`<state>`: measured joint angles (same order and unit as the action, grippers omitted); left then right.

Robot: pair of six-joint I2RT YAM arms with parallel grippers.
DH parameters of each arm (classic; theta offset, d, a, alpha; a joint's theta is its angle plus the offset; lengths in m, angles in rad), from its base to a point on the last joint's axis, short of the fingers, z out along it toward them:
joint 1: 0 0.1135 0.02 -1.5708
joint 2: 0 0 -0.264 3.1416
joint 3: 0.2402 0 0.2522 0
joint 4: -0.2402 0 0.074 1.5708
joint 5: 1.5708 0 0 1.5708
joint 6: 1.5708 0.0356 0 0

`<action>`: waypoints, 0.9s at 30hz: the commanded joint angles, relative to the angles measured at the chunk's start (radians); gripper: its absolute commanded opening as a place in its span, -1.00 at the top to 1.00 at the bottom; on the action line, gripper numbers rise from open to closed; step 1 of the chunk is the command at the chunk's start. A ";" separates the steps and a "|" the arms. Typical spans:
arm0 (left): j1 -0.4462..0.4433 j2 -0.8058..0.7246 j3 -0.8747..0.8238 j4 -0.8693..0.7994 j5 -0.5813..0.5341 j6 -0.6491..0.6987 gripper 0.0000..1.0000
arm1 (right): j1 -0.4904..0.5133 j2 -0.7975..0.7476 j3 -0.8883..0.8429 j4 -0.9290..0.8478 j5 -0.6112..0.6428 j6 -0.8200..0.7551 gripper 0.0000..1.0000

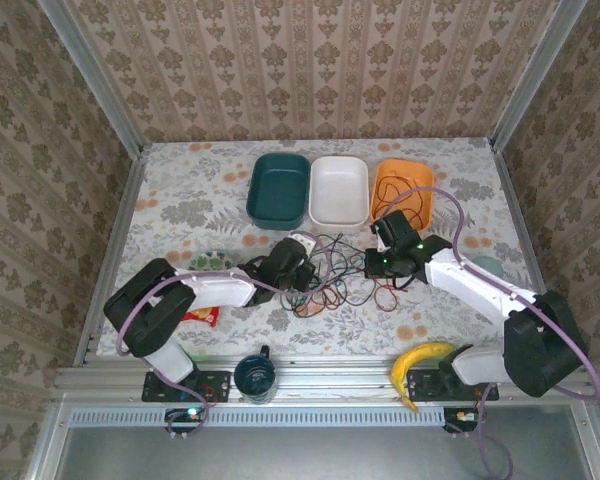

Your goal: Untangle the cables

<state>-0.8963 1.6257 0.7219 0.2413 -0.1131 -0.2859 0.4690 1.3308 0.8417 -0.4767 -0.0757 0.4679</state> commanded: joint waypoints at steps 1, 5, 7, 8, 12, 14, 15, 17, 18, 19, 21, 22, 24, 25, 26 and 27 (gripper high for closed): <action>-0.003 -0.022 0.037 0.041 0.080 0.052 0.81 | -0.013 -0.001 0.028 0.040 -0.101 -0.006 1.00; -0.005 0.006 0.076 0.046 0.097 0.067 0.56 | -0.034 -0.027 0.018 0.086 -0.158 0.022 1.00; -0.007 0.026 0.093 0.063 0.112 0.073 0.43 | -0.048 -0.037 0.013 0.109 -0.204 0.035 1.00; -0.007 0.039 0.103 0.072 0.119 0.077 0.37 | -0.053 -0.041 0.010 0.119 -0.231 0.040 1.00; -0.007 0.089 0.140 0.108 0.171 0.080 0.23 | -0.069 -0.055 -0.007 0.167 -0.295 0.078 1.00; -0.007 0.113 0.155 0.128 0.204 0.080 0.17 | -0.077 -0.061 -0.013 0.188 -0.308 0.099 1.00; -0.007 0.126 0.162 0.138 0.221 0.079 0.13 | -0.086 -0.064 -0.017 0.203 -0.319 0.113 1.00; -0.008 0.146 0.171 0.158 0.256 0.076 0.03 | -0.102 -0.066 -0.024 0.226 -0.340 0.142 1.00; -0.008 0.154 0.175 0.167 0.274 0.074 -0.03 | -0.114 -0.066 -0.029 0.246 -0.361 0.158 1.00; -0.008 0.160 0.175 0.177 0.283 0.072 -0.08 | -0.123 -0.066 -0.034 0.259 -0.375 0.173 1.00; -0.007 0.163 0.170 0.200 0.292 0.064 -0.15 | -0.141 -0.065 -0.038 0.271 -0.391 0.191 1.00; -0.006 0.162 0.166 0.209 0.289 0.062 -0.17 | -0.149 -0.065 -0.037 0.270 -0.392 0.193 1.00; -0.006 0.155 0.157 0.208 0.261 0.056 -0.17 | -0.157 -0.077 -0.033 0.261 -0.387 0.187 1.00; -0.003 0.145 0.144 0.214 0.238 0.047 -0.17 | -0.158 -0.090 -0.027 0.245 -0.367 0.179 1.00; 0.002 0.134 0.127 0.229 0.220 0.035 -0.17 | -0.158 -0.105 -0.018 0.231 -0.341 0.167 1.00; 0.005 0.120 0.109 0.242 0.200 0.024 -0.19 | -0.159 -0.123 -0.009 0.217 -0.315 0.156 1.00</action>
<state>-0.8963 1.7866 0.8642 0.4271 0.1234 -0.2260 0.3126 1.2659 0.8177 -0.2386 -0.4175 0.6300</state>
